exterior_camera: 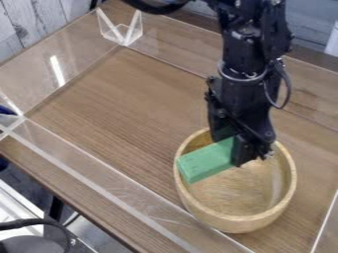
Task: Remove the green block from inside the brown bowl and put it on the table
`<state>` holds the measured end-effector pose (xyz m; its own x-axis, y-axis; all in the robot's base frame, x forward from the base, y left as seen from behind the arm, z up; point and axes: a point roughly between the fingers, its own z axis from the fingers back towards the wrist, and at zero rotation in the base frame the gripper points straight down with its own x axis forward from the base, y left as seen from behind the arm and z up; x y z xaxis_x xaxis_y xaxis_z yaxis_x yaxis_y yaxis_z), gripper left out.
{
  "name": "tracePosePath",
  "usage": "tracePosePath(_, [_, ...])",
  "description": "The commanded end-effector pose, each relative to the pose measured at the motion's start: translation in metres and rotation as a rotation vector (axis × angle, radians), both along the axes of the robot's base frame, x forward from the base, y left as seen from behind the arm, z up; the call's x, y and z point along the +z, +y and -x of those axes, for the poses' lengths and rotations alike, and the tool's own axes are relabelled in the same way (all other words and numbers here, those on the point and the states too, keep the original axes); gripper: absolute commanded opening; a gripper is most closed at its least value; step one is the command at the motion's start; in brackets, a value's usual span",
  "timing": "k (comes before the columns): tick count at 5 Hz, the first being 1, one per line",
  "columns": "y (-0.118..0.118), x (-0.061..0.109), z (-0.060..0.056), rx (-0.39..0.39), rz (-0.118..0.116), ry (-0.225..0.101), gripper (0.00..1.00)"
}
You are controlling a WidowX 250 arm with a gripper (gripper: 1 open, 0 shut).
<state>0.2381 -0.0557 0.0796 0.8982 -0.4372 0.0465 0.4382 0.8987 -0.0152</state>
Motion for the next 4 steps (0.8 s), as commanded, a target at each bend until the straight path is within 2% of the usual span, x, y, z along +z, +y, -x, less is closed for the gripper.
tracePosePath(1, [0.0085, 0.0265, -0.0152, 0.028, 0.006, -0.089, 0.00])
tracePosePath(2, [0.0041, 0.0222, -0.0147, 0.022, 0.008, -0.085, 0.00])
tracePosePath(4, [0.0129, 0.0262, -0.0160, 0.051, 0.002, -0.084, 0.00])
